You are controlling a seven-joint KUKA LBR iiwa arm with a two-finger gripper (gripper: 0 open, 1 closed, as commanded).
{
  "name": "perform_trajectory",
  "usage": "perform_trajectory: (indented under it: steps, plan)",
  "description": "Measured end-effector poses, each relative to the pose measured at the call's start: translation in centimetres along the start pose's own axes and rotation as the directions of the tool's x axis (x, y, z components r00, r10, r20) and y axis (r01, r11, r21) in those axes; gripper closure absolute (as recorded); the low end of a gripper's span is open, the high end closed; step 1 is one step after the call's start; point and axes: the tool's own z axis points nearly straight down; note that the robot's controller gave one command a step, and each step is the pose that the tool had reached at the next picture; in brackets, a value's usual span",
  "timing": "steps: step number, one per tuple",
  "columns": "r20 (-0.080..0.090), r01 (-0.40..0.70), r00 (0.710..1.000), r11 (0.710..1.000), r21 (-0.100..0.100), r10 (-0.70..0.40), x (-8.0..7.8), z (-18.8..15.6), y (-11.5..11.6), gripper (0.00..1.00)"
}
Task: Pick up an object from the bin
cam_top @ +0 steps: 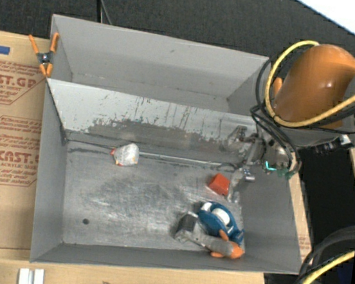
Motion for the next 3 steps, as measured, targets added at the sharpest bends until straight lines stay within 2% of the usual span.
perform_trajectory:
  steps: [1, 2, 3]
  plan:
    - [0.004, -0.001, 1.0, 1.0, 0.0, 0.001, 0.0, 0.3, -0.1, 0.0]
    - [-0.005, 0.012, 1.0, 1.0, 0.0, -0.012, 0.1, 5.2, -0.6, 0.0]
    - [0.005, 0.158, 0.987, 0.987, 0.001, -0.158, 1.8, 10.7, -4.0, 0.0]
